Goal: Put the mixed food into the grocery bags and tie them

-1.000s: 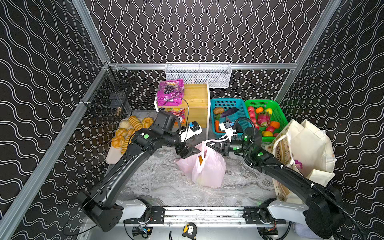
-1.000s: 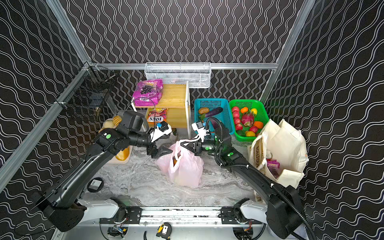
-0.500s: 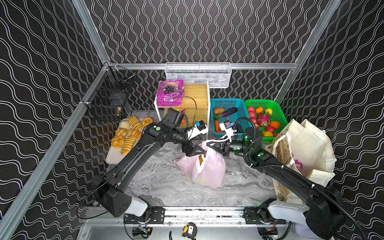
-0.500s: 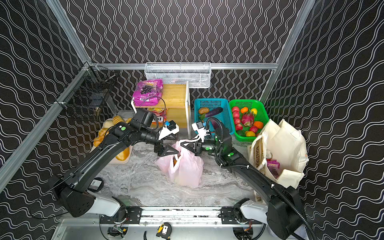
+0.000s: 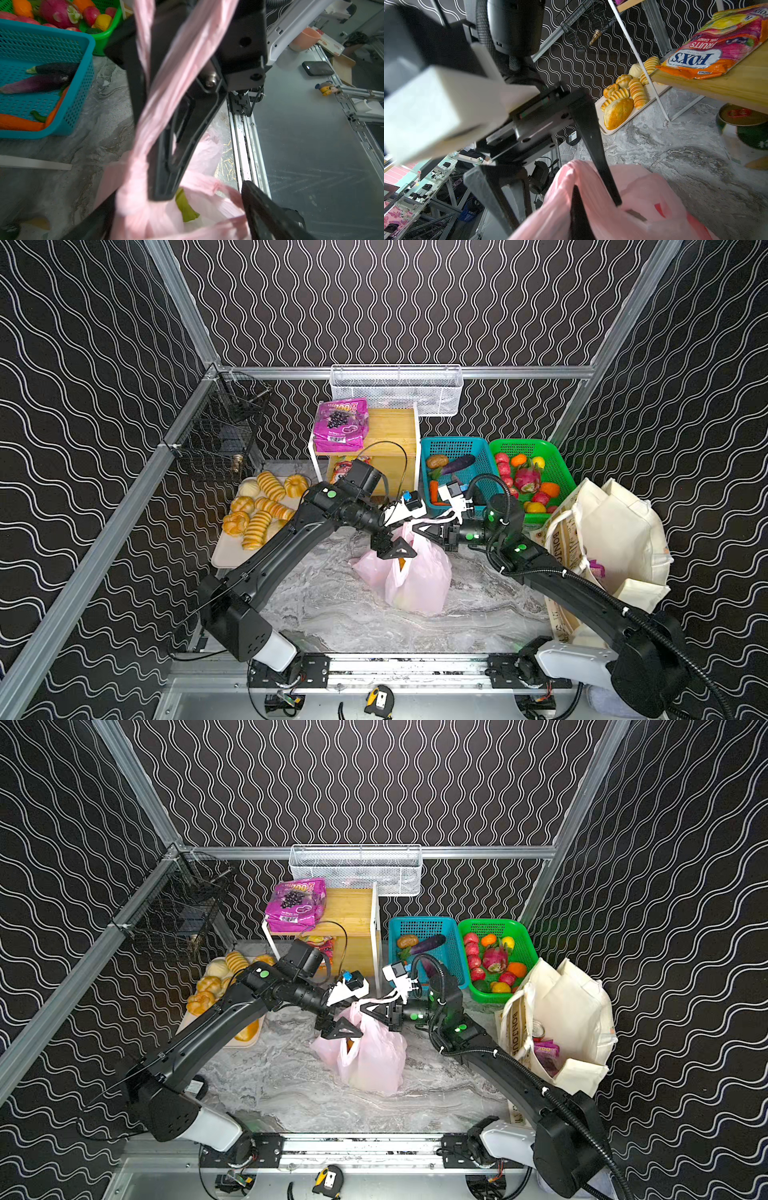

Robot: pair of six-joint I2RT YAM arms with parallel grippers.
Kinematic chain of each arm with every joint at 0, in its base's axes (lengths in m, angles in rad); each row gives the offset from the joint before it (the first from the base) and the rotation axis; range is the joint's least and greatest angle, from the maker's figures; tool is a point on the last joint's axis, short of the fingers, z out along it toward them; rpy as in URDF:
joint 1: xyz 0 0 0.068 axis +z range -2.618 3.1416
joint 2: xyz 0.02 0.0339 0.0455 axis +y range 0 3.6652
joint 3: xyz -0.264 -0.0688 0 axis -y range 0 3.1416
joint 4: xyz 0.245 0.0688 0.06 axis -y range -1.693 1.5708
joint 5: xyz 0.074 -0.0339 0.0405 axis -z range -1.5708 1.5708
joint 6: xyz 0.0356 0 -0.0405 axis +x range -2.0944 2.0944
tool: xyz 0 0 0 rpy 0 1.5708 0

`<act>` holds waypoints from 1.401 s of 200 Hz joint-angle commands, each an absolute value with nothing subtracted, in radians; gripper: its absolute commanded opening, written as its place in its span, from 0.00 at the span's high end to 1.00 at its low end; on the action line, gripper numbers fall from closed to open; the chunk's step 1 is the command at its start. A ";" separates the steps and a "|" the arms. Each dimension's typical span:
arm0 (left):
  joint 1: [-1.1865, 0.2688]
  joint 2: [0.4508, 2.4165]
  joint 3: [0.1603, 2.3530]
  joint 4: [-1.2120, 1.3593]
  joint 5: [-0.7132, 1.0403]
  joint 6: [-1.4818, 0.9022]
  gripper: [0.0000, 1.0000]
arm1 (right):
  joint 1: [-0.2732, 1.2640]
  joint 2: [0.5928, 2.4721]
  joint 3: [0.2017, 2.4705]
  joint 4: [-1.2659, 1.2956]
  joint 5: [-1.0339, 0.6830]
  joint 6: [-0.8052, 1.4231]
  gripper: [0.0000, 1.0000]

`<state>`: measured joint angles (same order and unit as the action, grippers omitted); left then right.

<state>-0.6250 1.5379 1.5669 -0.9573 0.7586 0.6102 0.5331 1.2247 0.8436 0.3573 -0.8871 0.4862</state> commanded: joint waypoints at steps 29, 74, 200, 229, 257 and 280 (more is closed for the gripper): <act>-0.647 1.539 1.596 -1.007 0.623 0.622 0.20 | 0.533 1.229 0.857 0.387 -0.897 0.491 1.00; -0.647 1.521 1.618 -1.054 0.646 0.667 0.29 | 0.534 1.224 0.856 0.373 -0.900 0.482 1.00; -0.680 1.587 1.642 -1.089 0.612 0.655 0.47 | 0.534 1.226 0.851 0.380 -0.900 0.490 1.00; -0.680 1.581 1.650 -1.109 0.568 0.673 0.56 | 0.534 1.224 0.852 0.374 -0.899 0.486 1.00; -0.680 1.567 1.654 -1.098 0.584 0.669 0.64 | 0.534 1.224 0.845 0.374 -0.896 0.489 1.00; -0.680 1.568 1.655 -1.089 0.598 0.659 0.72 | 0.533 1.224 0.842 0.380 -0.897 0.493 1.00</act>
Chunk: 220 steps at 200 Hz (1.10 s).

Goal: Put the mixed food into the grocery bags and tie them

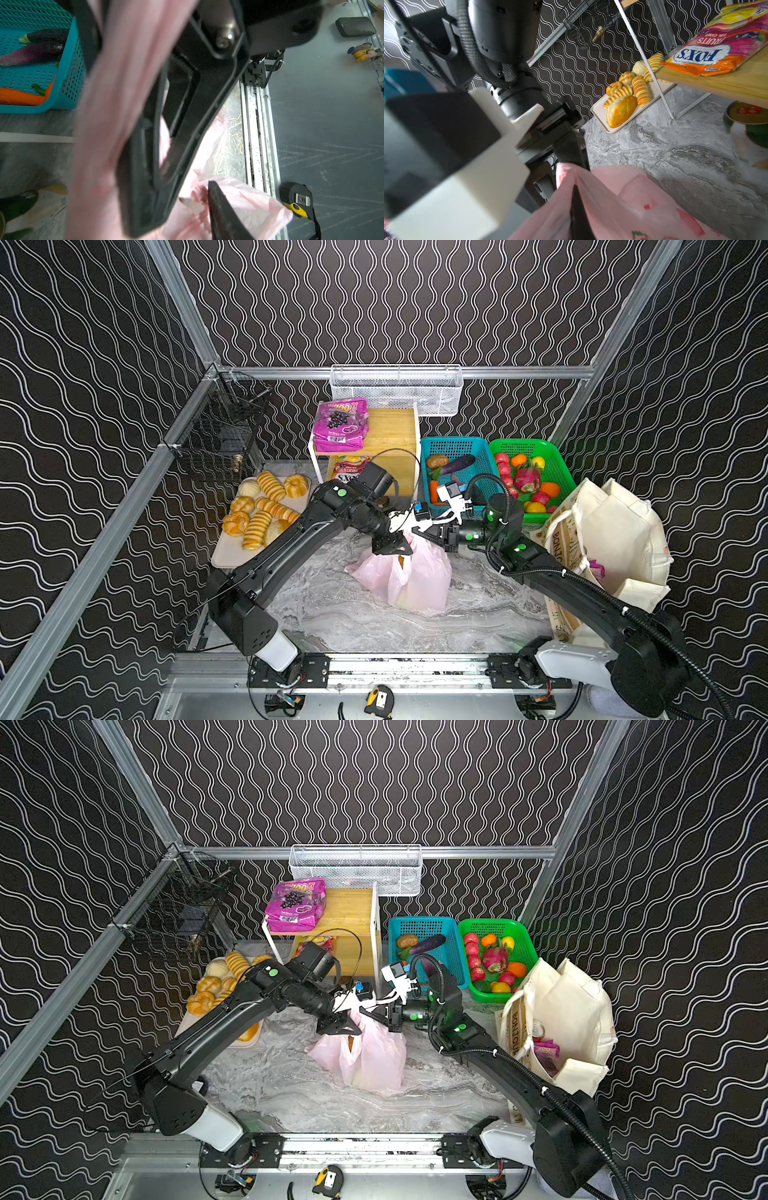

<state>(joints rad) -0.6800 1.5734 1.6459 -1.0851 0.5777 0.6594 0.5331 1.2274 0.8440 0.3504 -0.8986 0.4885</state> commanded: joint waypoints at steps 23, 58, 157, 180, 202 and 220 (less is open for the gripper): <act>-0.680 1.572 1.654 -1.086 0.588 0.646 0.81 | 0.534 1.223 0.844 0.372 -0.896 0.489 1.00; -0.680 1.564 1.655 -1.084 0.583 0.644 0.94 | 0.534 1.220 0.845 0.358 -0.888 0.483 1.00; -0.680 1.493 1.584 -0.977 0.538 0.602 1.00 | 0.534 1.207 0.819 0.237 -0.905 0.376 0.43; -0.680 1.494 1.582 -0.978 0.559 0.597 1.00 | 0.534 1.201 0.801 0.193 -0.869 0.301 0.38; -0.680 1.488 1.577 -0.959 0.575 0.583 1.00 | 0.535 1.202 0.797 0.182 -0.882 0.238 0.37; -0.680 1.478 1.572 -0.938 0.576 0.569 1.00 | 0.540 1.192 0.779 0.189 -0.874 0.197 0.47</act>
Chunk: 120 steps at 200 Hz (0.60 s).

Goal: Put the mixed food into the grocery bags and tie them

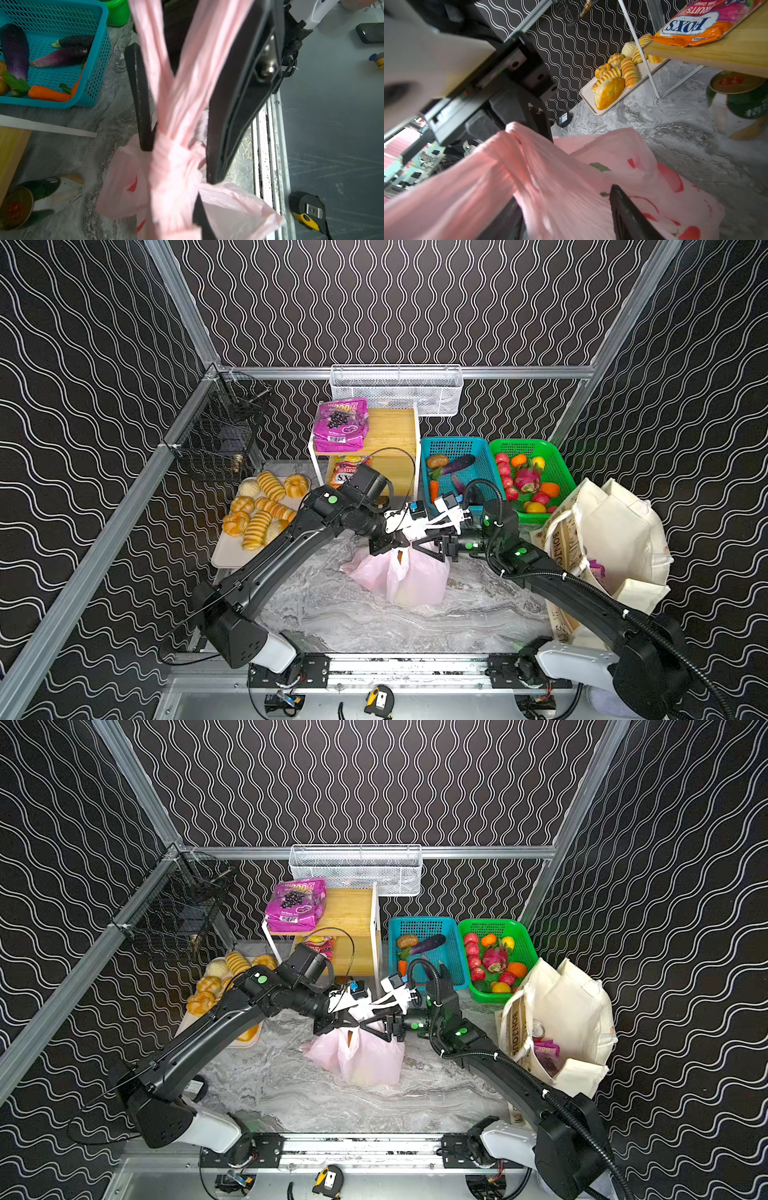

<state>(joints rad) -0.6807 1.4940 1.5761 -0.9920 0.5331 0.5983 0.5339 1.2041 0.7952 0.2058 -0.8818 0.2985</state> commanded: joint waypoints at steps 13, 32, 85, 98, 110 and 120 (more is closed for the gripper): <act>-0.681 1.471 1.567 -0.932 0.575 0.562 1.00 | 0.546 1.185 0.772 0.173 -0.864 0.161 0.57; -0.681 1.465 1.561 -0.927 0.565 0.556 1.00 | 0.549 1.173 0.768 0.124 -0.827 0.124 0.75; -0.680 1.460 1.547 -0.908 0.514 0.540 1.00 | 0.548 1.119 0.736 0.102 -0.760 0.123 1.00; -0.680 1.455 1.546 -0.903 0.509 0.539 1.00 | 0.549 1.114 0.746 0.053 -0.753 0.094 1.00; -0.680 1.451 1.540 -0.889 0.505 0.532 1.00 | 0.548 1.118 0.761 0.009 -0.762 0.072 1.00; -0.680 1.448 1.539 -0.883 0.503 0.531 1.00 | 0.548 1.123 0.776 -0.024 -0.779 0.052 1.00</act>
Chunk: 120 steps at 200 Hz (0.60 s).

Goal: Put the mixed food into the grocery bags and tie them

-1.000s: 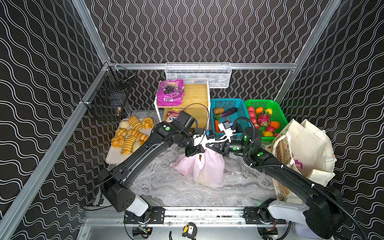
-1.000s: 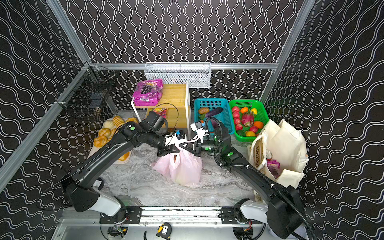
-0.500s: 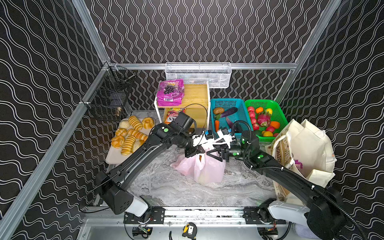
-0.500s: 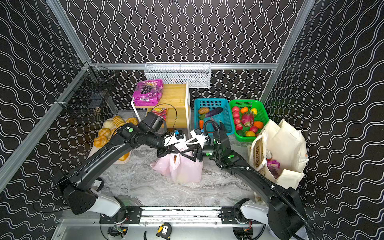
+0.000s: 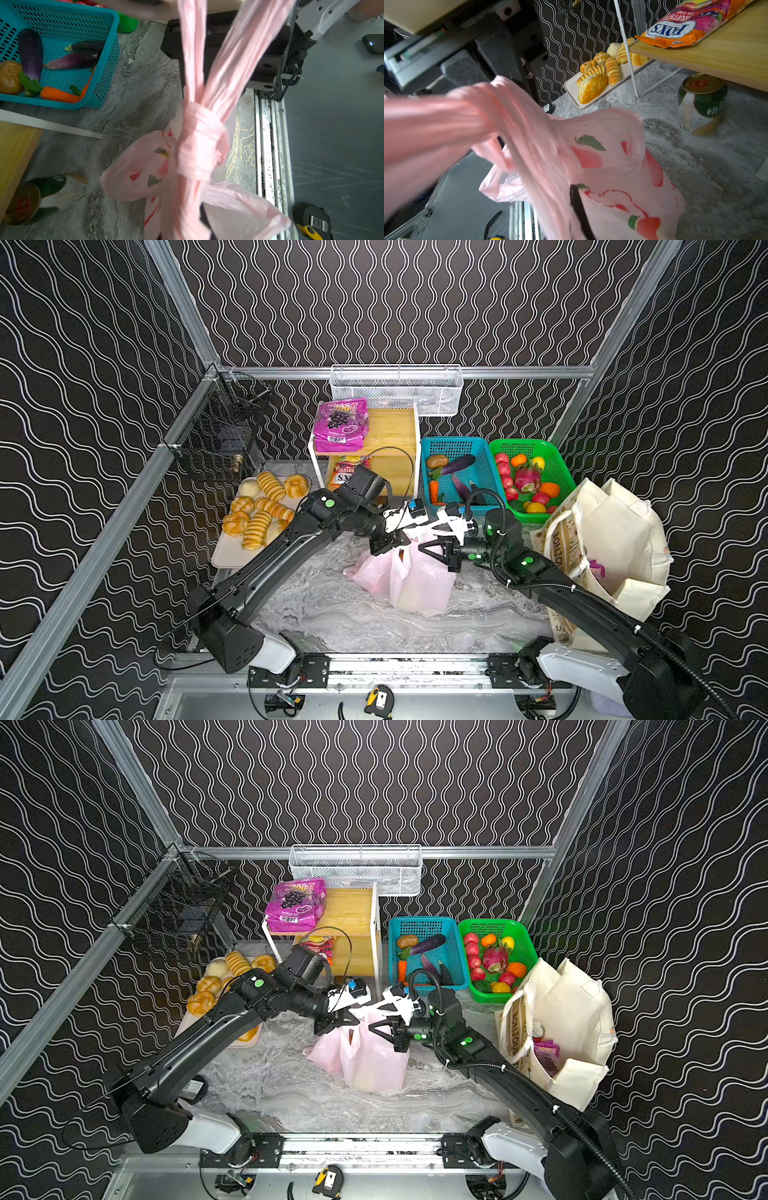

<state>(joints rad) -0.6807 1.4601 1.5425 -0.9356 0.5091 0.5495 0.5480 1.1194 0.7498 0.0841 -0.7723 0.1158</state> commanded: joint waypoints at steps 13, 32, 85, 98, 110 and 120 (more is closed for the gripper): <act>-0.680 1.448 1.538 -0.879 0.502 0.529 1.00 | 0.548 1.124 0.792 -0.061 -0.785 0.038 1.00; -0.680 1.448 1.539 -0.882 0.510 0.533 1.00 | 0.548 1.124 0.808 -0.089 -0.771 0.026 1.00; -0.680 1.433 1.513 -0.820 0.466 0.495 1.00 | 0.548 1.126 0.811 -0.039 -0.854 0.049 1.00; -0.680 1.407 1.487 -0.759 0.439 0.465 1.00 | 0.548 1.133 0.820 -0.053 -0.910 0.042 1.00; -0.680 1.381 1.459 -0.692 0.421 0.434 1.00 | 0.549 1.141 0.830 -0.077 -0.954 0.034 1.00; -0.680 1.356 1.426 -0.628 0.407 0.408 1.00 | 0.548 1.149 0.838 -0.093 -0.973 0.035 1.00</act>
<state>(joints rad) -0.6807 1.4002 1.4704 -0.8215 0.4519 0.4866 0.5476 1.1366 0.8165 -0.0479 -0.8631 0.0593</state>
